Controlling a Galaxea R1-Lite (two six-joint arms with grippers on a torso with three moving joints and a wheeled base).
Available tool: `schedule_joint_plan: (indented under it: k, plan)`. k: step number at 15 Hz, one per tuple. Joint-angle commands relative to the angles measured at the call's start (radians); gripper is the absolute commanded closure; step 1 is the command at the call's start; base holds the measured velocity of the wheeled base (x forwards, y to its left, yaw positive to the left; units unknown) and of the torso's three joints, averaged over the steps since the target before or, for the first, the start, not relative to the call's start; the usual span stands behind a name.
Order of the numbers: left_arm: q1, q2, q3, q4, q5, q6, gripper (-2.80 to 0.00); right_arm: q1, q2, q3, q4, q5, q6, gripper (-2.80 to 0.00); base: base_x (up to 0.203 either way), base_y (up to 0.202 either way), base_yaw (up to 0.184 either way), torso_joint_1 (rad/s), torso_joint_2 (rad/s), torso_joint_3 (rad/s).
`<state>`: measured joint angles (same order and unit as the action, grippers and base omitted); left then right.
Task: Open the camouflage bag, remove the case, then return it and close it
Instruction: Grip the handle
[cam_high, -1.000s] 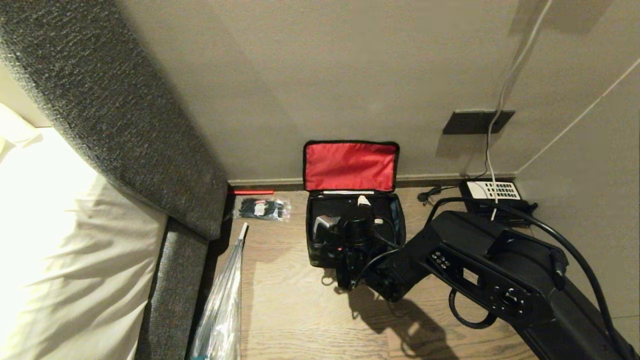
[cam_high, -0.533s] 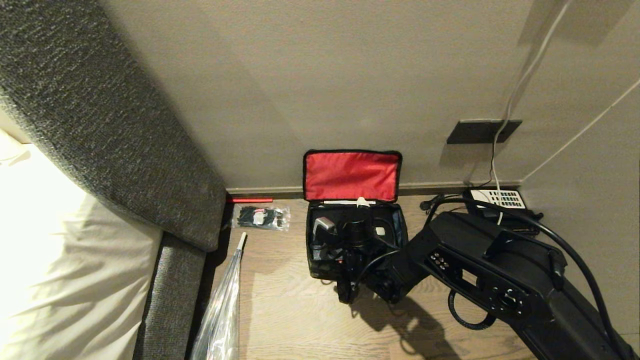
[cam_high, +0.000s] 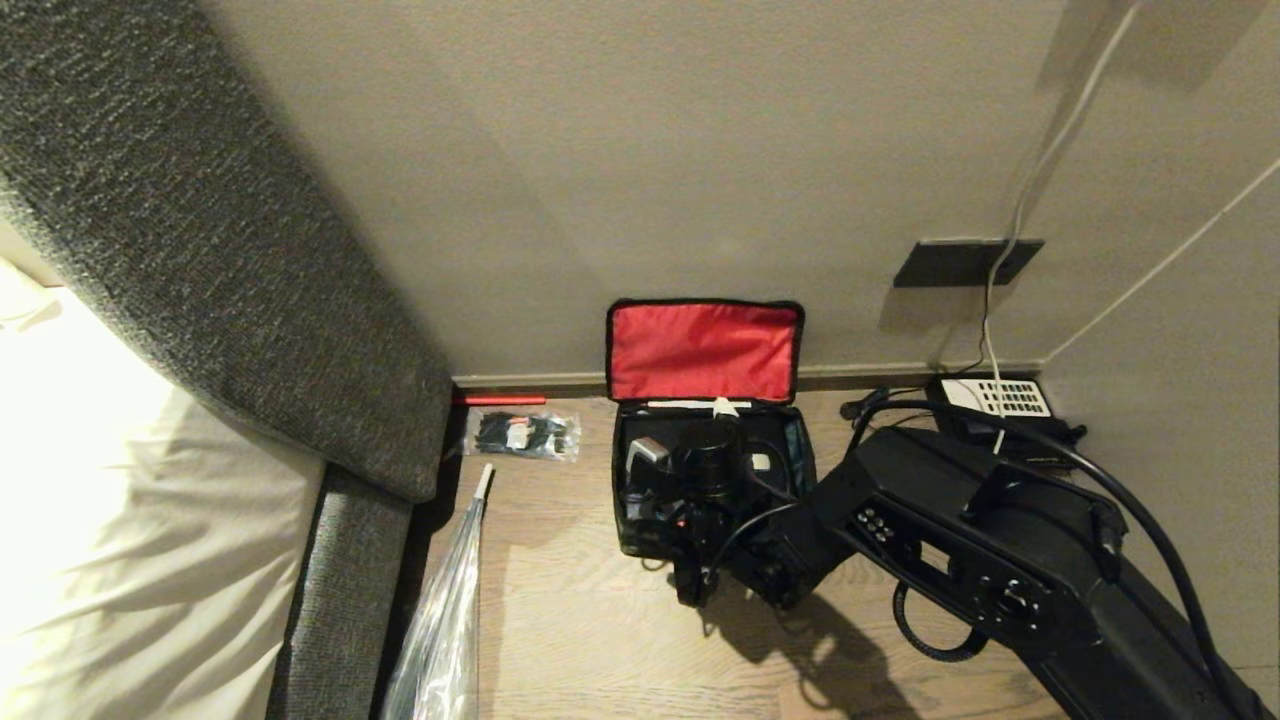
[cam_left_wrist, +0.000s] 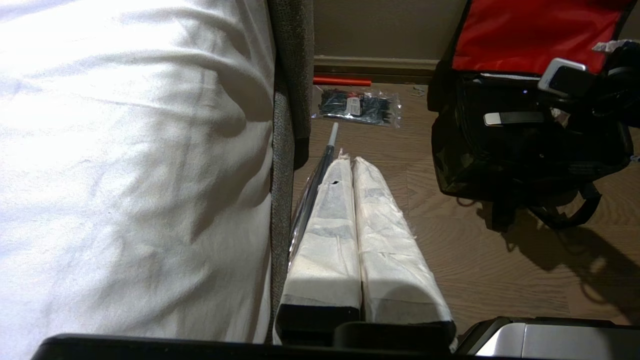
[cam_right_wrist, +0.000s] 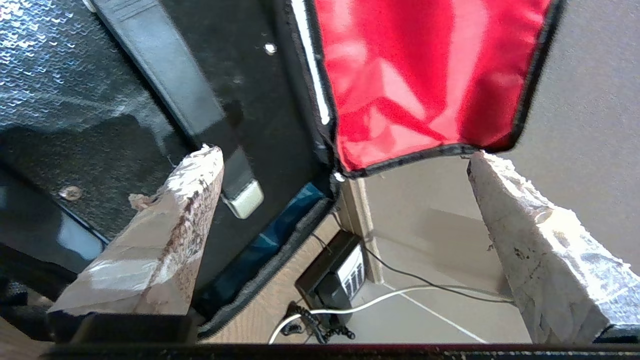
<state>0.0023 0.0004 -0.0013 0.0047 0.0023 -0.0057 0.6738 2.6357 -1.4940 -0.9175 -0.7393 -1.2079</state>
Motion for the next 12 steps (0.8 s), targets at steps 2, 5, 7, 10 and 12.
schedule_joint_plan:
  k: [2,5,7,10,12]
  plan:
    - [0.001,-0.003,0.0,0.0,0.001,0.0,0.0,-0.002,0.018,0.009,-0.009,0.0,-0.002,-2.8,0.0,0.0,0.0,0.0,0.0,0.0]
    - [0.001,-0.003,0.0,0.0,0.001,0.0,0.0,-0.005,0.043,-0.001,-0.012,0.009,-0.011,-2.8,0.0,0.0,0.0,0.0,0.0,0.0]
    - [0.001,-0.003,0.0,0.0,0.001,0.0,0.0,-0.009,0.056,-0.016,0.008,0.019,-0.021,-2.8,0.0,0.0,0.0,0.0,0.0,0.0]
    - [0.001,-0.003,0.0,0.0,0.001,0.0,0.0,-0.032,0.115,-0.093,-0.015,0.032,-0.092,-2.8,0.0,0.0,0.0,0.0,0.0,0.0]
    - [0.001,-0.003,0.0,0.0,0.001,0.0,0.0,-0.052,0.133,-0.147,-0.014,0.058,-0.14,-2.8,0.0,0.0,0.0,0.0,0.0,0.0]
